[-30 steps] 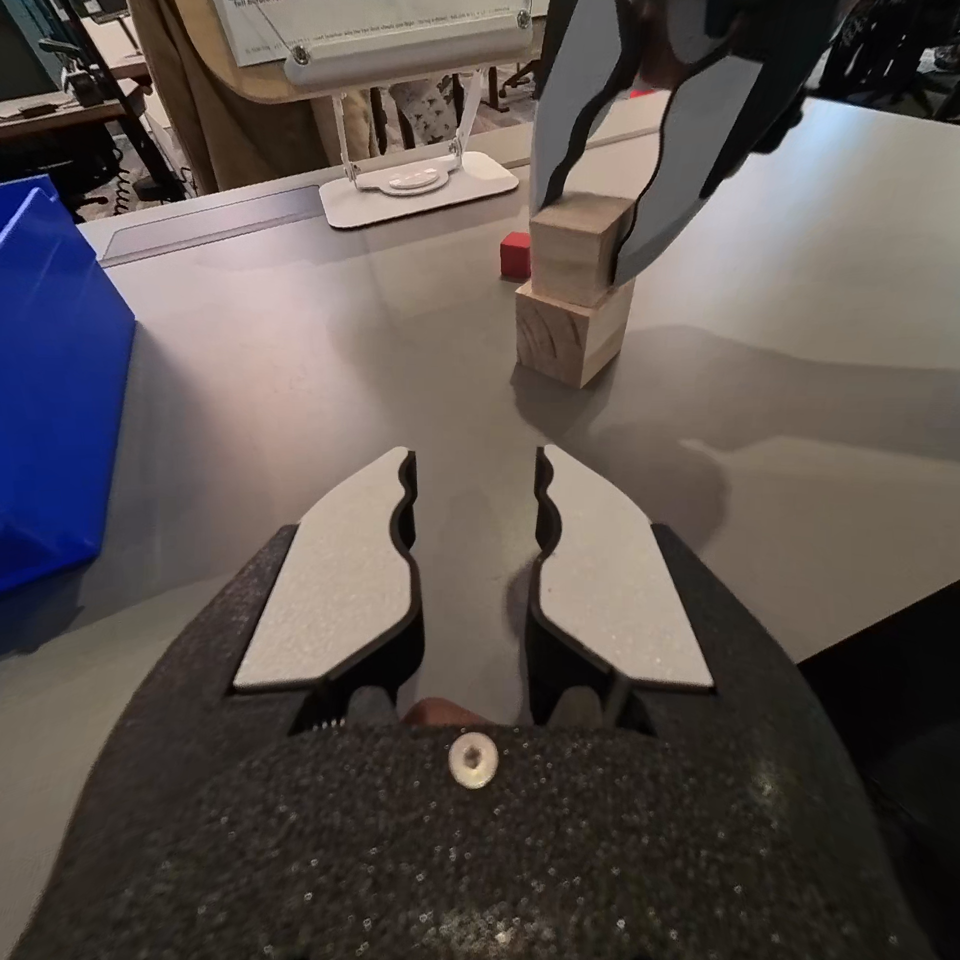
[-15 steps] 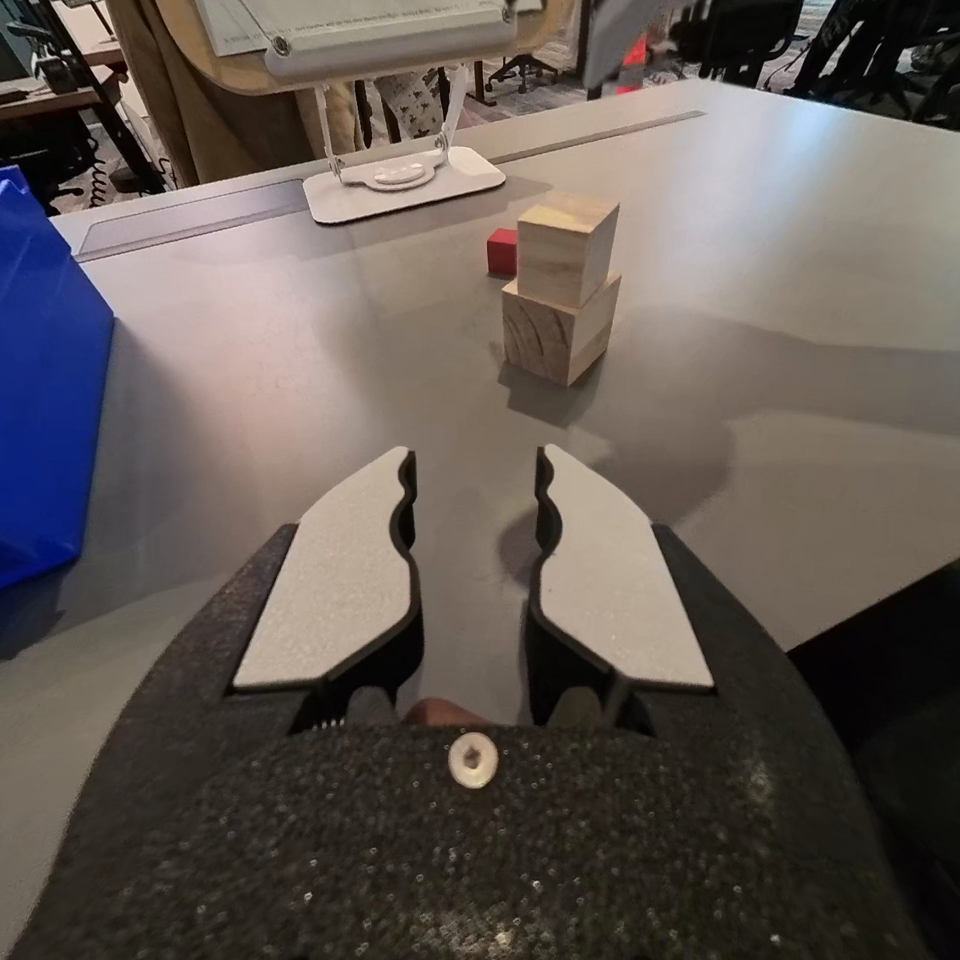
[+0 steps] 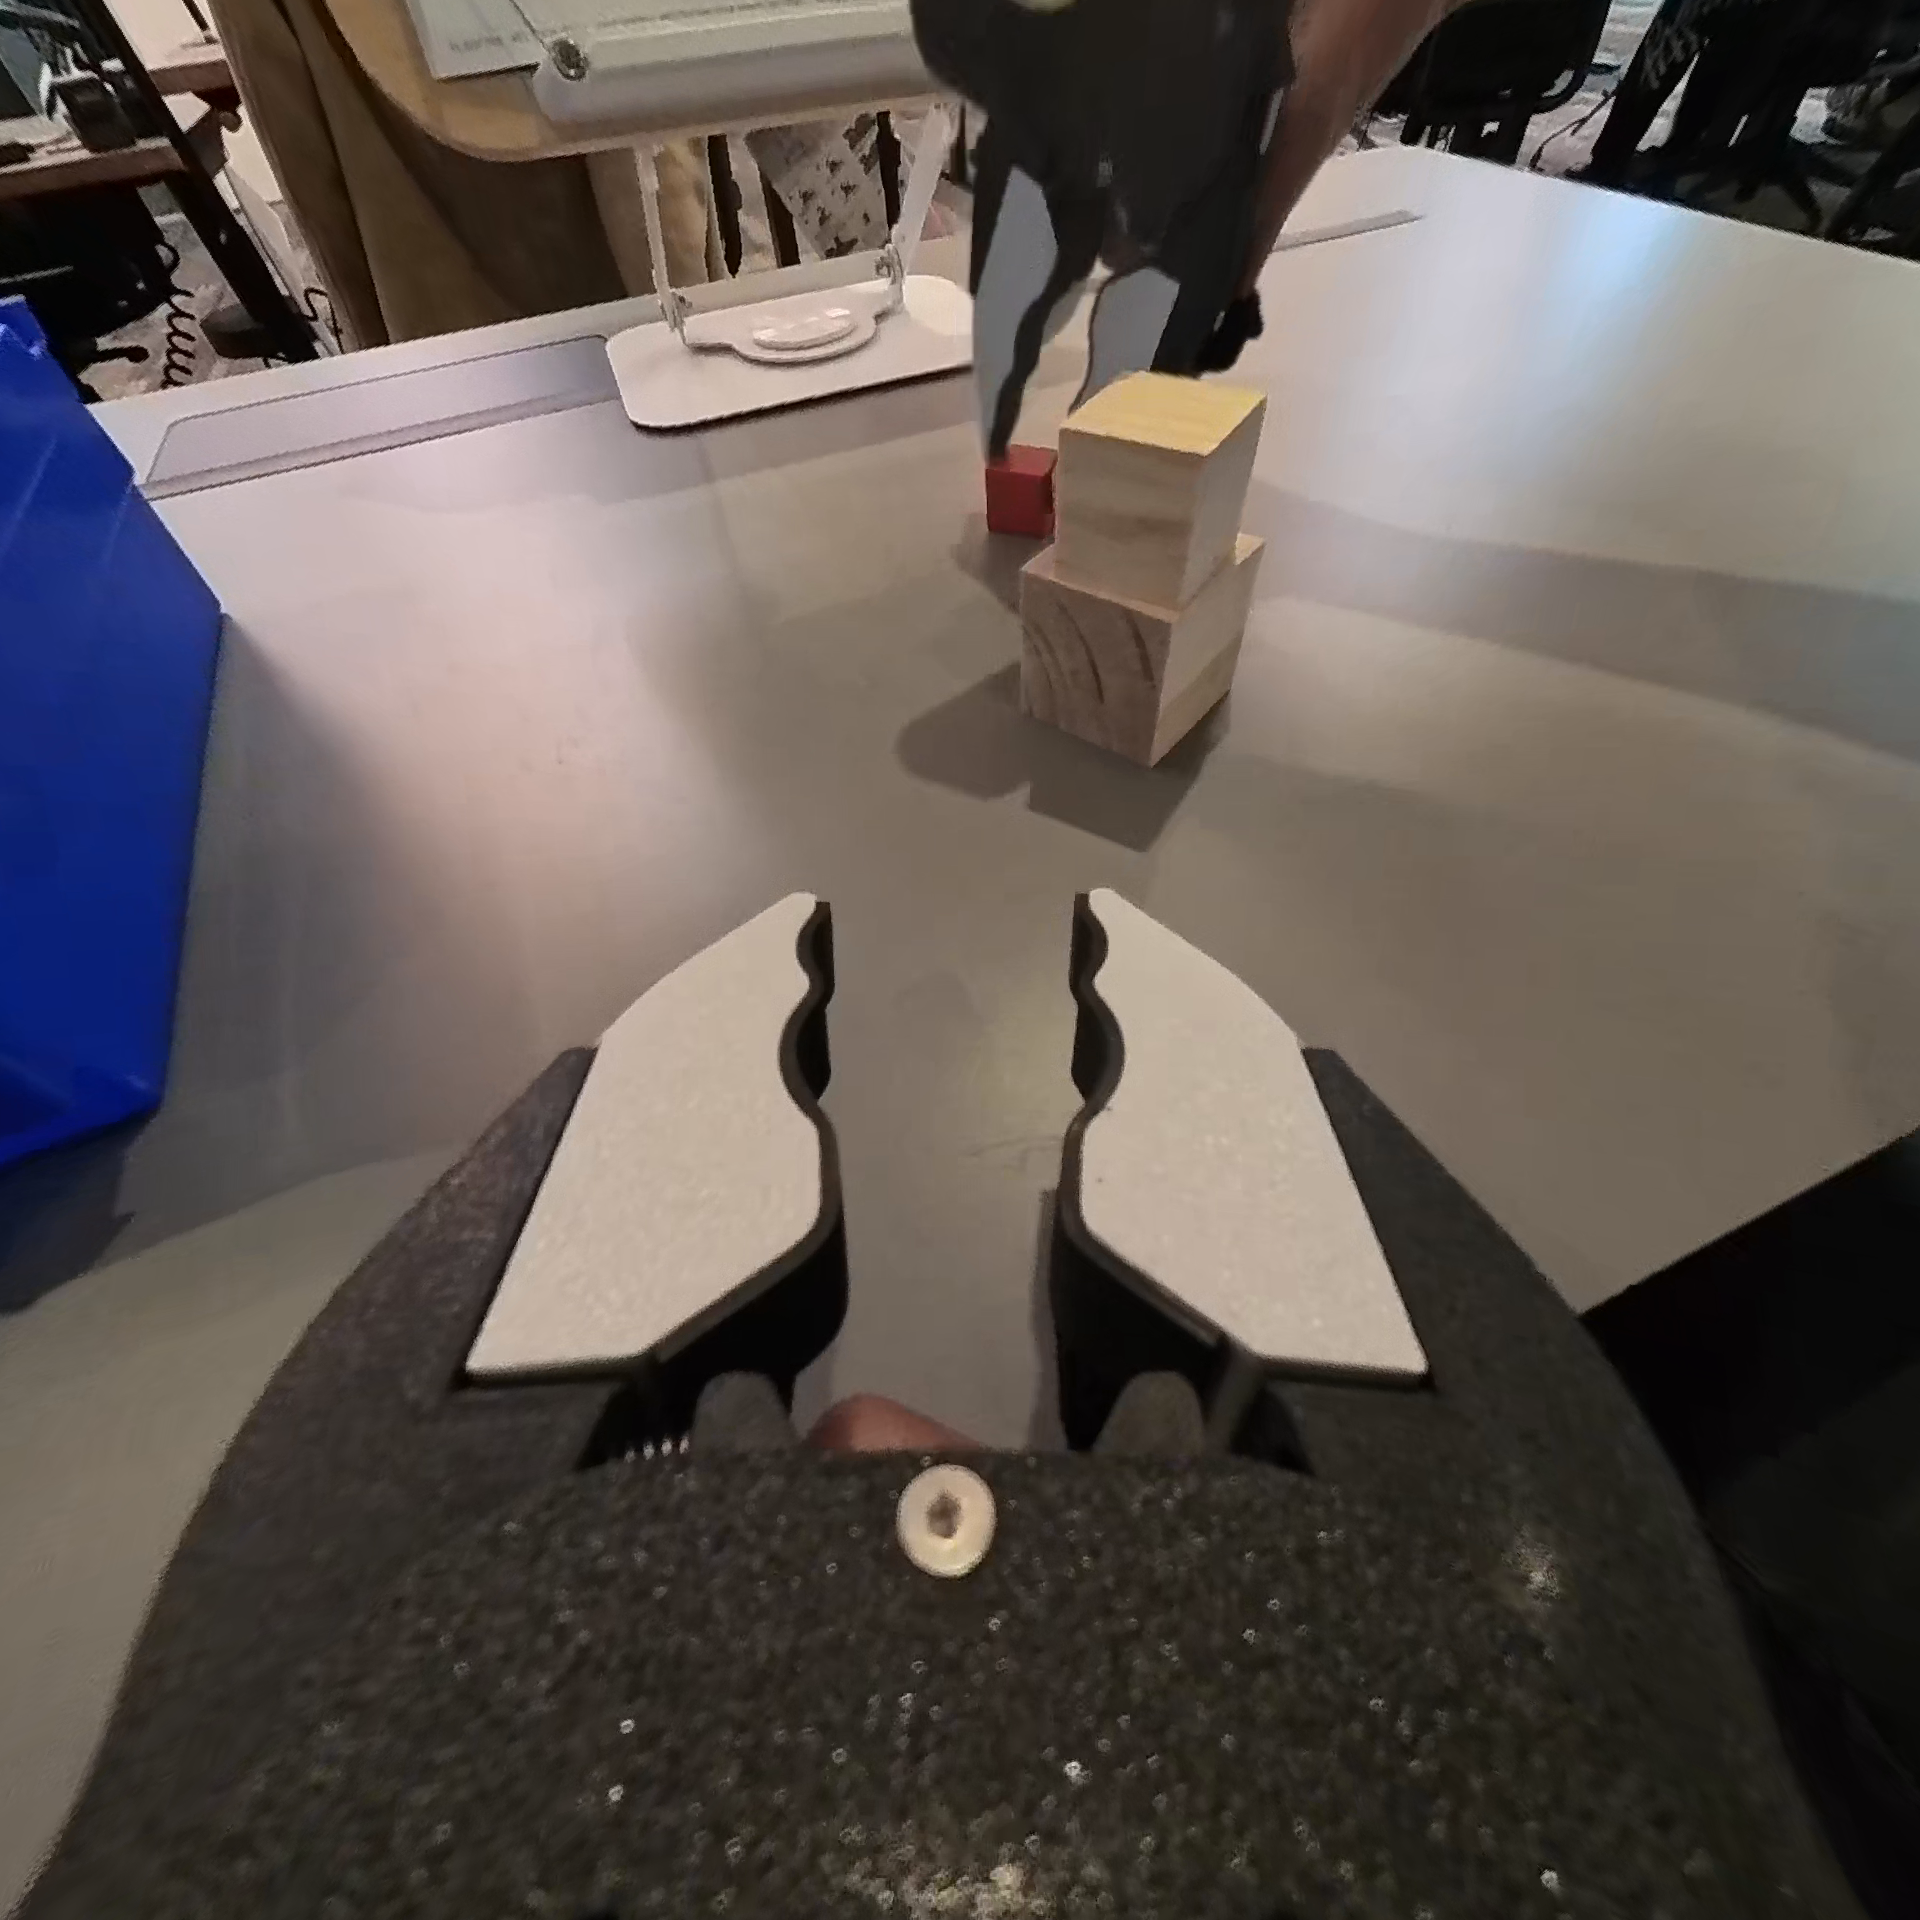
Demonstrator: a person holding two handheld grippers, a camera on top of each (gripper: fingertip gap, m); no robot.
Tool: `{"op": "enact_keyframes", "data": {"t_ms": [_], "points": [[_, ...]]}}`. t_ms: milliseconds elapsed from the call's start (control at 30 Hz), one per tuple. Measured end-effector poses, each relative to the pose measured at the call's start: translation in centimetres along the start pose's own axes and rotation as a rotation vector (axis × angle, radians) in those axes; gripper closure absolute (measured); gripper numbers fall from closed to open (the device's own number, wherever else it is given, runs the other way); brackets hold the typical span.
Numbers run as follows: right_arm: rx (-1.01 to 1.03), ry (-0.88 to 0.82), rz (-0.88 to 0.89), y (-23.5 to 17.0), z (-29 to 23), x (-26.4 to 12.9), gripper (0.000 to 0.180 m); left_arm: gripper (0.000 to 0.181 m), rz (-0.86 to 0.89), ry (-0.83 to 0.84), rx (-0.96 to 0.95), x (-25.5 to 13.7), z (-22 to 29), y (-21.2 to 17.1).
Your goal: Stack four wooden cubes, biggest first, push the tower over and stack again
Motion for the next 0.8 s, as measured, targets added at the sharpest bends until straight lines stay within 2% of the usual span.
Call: {"op": "enact_keyframes", "data": {"t_ms": [100, 200, 367, 467, 633, 800], "points": [[0.065, 0.049, -0.027, 0.0, 0.1, -0.8, 0.150, 0.137, -0.002, -0.011, -0.022, 0.1, -0.1, -0.1], [0.094, 0.014, 0.006, 1.0, 0.7, -3.9, 0.150, 0.137, 0.001, -0.016, -0.029, 0.0, 0.0, 0.0], [0.074, -0.026, 0.103, 6.0, -0.5, -11.7, 0.150, 0.138, 0.014, -0.006, -0.003, -0.3, 0.3, 0.3], [0.052, -0.015, 0.113, 8.9, -2.5, -14.4, 0.150, 0.138, 0.019, -0.004, 0.010, -0.5, 0.6, 0.4], [0.027, -0.029, -0.007, 9.9, -4.9, -13.9, 0.150, 0.138, 0.023, 0.006, 0.031, -0.7, 0.9, 0.5], [0.039, 0.002, -0.029, 9.5, -5.5, -12.2, 0.150, 0.137, 0.025, -0.006, 0.031, -0.9, 1.2, 0.6]]}}
Point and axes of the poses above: each gripper's, where its closed fingertips meet, x out along the fingers, y out of its top, z = x × y across the jaws, the point moved 5 cm from there along -x, back along the fingers, and after that the axes turned 6 degrees about -y, right-handed, at the moved point
